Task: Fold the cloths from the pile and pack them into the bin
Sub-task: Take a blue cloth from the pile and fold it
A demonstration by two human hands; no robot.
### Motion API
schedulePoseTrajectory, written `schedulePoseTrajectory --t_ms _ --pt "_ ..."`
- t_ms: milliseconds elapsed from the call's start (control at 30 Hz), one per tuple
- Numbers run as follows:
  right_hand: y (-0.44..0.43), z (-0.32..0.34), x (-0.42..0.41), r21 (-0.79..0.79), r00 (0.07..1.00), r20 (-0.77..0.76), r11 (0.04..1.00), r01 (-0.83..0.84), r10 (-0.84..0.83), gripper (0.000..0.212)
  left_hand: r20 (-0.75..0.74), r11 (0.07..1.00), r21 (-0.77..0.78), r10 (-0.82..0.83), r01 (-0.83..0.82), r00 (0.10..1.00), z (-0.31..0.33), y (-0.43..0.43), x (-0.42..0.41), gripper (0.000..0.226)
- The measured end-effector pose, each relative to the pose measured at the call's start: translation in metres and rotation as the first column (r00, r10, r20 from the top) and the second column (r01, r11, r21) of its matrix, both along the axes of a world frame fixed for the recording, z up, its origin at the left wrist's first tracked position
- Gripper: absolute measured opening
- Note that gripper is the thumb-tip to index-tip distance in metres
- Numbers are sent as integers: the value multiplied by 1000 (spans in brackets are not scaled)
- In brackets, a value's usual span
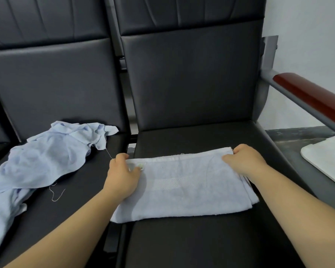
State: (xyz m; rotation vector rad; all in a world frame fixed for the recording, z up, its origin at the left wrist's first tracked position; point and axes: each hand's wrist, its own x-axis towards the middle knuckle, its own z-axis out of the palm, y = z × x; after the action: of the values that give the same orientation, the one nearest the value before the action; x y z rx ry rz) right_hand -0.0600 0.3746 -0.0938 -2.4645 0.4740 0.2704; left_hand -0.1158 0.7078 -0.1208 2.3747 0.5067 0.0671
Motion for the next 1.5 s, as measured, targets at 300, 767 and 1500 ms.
schedulePoseTrajectory --t_ms 300,767,1500 --pt "-4 6 -11 481 991 67 874 73 -119 55 -123 890 372 -232 262 965 9 -48 -35 61" --pt "1 -1 -34 -183 876 135 881 -436 462 27 -106 759 435 -491 484 865 6 -86 -56 37" --pt "33 26 -117 -25 722 -119 725 -688 681 19 -73 702 -584 -545 407 835 33 -81 -110 64"
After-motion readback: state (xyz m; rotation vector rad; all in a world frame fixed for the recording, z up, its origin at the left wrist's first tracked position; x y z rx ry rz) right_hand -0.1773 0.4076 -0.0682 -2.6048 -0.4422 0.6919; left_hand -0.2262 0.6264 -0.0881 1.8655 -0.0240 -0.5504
